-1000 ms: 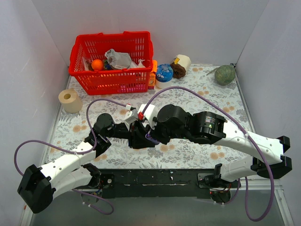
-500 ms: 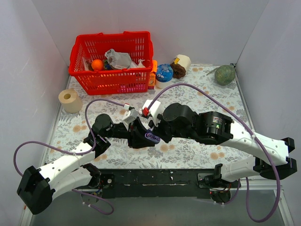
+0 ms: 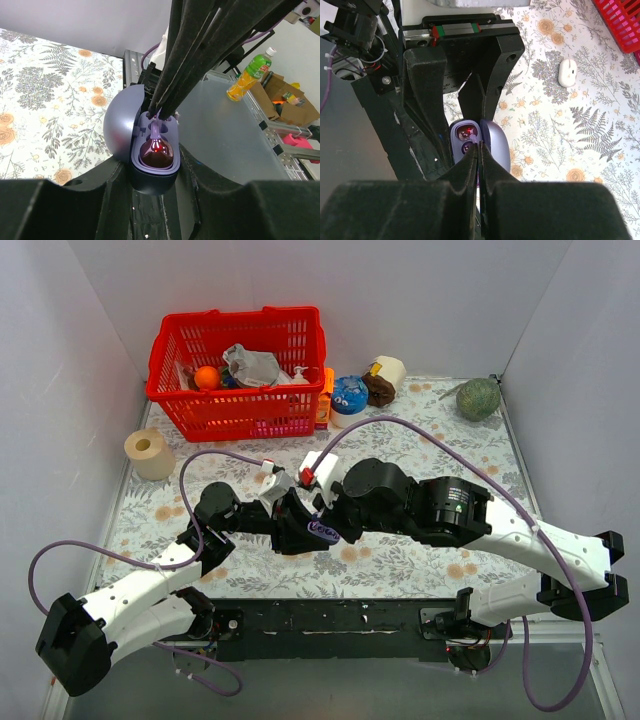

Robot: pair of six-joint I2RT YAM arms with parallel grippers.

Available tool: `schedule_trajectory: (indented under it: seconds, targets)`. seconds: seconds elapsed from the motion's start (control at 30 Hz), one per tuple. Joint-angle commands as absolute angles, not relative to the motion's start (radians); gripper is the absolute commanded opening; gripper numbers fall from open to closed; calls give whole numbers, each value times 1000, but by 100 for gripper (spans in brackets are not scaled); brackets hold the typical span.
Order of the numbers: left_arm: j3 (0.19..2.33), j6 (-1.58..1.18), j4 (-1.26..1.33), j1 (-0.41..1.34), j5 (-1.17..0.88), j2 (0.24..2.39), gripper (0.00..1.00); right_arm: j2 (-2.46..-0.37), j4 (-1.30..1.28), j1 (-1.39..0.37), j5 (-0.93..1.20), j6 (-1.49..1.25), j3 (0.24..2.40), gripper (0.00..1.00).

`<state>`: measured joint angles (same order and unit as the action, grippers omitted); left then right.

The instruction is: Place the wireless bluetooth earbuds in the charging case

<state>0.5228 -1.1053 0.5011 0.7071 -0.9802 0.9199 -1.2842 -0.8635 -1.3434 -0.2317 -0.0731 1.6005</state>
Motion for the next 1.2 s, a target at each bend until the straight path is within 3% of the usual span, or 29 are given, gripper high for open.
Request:
schedule_trajectory:
  seconds: [0.0,0.9,0.93,1.03,1.17]
  targets:
    - [548,-1108,525,709,-971,897,0,-1295,-822,-1347,-213,-71,1597,5]
    - [549,-1109,529,709,-960,899,0,-1338,-822,-1348,-141,-80,1588,1]
    - [549,-1108,528,709,-959,899,0,-1336,-819,-1348,-149,-83,1594,2]
    - [549,-1095,512,709,-951,894,0,-1292,-792,-1348,-205,-103,1620,27]
    - [542,-1086,497,709,-942,887,0,-1223,-741,-1348,-299,-124,1649,36]
